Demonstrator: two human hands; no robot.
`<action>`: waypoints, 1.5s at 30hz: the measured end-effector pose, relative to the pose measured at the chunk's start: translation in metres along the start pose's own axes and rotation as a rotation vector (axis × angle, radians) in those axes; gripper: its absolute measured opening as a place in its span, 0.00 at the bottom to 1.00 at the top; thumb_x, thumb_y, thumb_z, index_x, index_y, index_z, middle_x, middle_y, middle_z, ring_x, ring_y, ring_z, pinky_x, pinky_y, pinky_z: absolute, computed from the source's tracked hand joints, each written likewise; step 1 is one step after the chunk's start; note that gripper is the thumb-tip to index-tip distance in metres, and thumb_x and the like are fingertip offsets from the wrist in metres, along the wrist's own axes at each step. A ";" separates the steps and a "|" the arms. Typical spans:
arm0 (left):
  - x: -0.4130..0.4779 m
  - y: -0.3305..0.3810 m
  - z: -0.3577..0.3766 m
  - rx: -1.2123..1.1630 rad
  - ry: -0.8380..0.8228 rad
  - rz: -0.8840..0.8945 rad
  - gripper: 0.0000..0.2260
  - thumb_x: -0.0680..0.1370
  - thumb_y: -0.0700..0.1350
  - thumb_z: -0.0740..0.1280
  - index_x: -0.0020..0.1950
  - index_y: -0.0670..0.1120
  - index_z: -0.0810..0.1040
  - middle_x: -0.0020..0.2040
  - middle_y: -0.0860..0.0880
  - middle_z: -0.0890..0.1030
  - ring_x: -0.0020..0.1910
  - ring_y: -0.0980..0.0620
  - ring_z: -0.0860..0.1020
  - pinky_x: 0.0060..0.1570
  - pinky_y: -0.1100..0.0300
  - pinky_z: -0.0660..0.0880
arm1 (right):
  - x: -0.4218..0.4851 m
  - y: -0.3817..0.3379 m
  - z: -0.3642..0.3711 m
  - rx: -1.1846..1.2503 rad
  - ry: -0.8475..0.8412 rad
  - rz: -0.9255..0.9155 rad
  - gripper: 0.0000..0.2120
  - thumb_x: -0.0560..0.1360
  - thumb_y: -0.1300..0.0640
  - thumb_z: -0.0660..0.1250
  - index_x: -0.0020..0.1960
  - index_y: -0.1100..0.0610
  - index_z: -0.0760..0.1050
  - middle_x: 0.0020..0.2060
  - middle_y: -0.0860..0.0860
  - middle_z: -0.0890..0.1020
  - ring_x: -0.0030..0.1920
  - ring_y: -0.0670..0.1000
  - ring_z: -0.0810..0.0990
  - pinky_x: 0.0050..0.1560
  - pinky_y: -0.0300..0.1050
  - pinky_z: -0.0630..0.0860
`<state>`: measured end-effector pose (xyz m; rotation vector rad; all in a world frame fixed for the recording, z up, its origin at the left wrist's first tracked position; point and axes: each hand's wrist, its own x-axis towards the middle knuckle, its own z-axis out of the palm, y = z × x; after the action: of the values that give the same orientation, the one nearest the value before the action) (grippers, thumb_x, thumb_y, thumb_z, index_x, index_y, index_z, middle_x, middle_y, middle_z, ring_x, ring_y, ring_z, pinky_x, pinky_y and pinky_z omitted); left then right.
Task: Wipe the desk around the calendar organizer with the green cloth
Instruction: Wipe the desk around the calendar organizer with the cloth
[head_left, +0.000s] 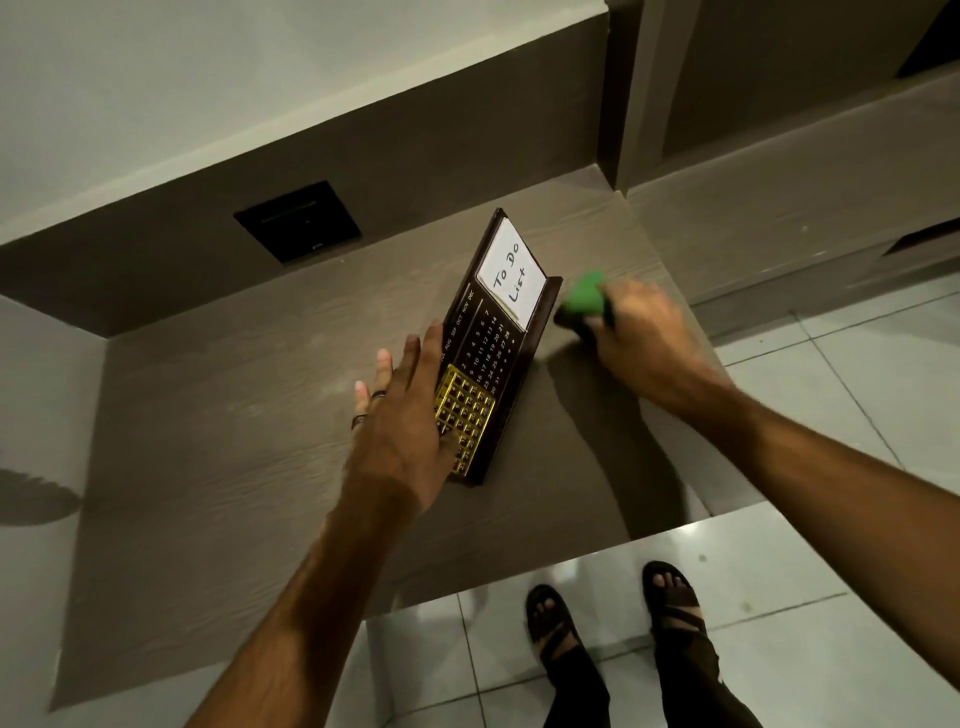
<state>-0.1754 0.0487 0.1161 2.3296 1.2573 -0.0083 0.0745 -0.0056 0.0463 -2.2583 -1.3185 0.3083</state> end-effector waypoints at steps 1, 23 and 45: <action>0.000 0.000 -0.001 0.029 0.001 0.002 0.49 0.74 0.45 0.71 0.76 0.58 0.35 0.80 0.51 0.43 0.77 0.48 0.38 0.72 0.44 0.36 | 0.004 0.001 -0.009 0.184 0.041 0.085 0.15 0.77 0.52 0.65 0.61 0.56 0.74 0.55 0.56 0.80 0.55 0.57 0.77 0.53 0.49 0.73; 0.027 0.002 -0.002 0.010 -0.022 0.169 0.51 0.69 0.37 0.74 0.79 0.47 0.39 0.80 0.48 0.42 0.78 0.44 0.40 0.76 0.42 0.44 | -0.039 -0.026 0.015 -0.179 -0.081 -1.047 0.17 0.74 0.56 0.63 0.63 0.51 0.78 0.62 0.50 0.80 0.68 0.60 0.73 0.69 0.60 0.62; 0.030 0.005 -0.001 0.035 0.004 0.136 0.52 0.69 0.36 0.74 0.79 0.47 0.39 0.80 0.51 0.43 0.79 0.50 0.42 0.77 0.43 0.51 | 0.058 0.001 0.000 0.016 -0.002 -0.525 0.13 0.73 0.62 0.61 0.55 0.60 0.80 0.53 0.58 0.83 0.54 0.61 0.79 0.54 0.58 0.72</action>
<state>-0.1540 0.0704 0.1122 2.4415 1.1065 0.0195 0.1049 0.0437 0.0489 -1.8079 -1.8326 0.1306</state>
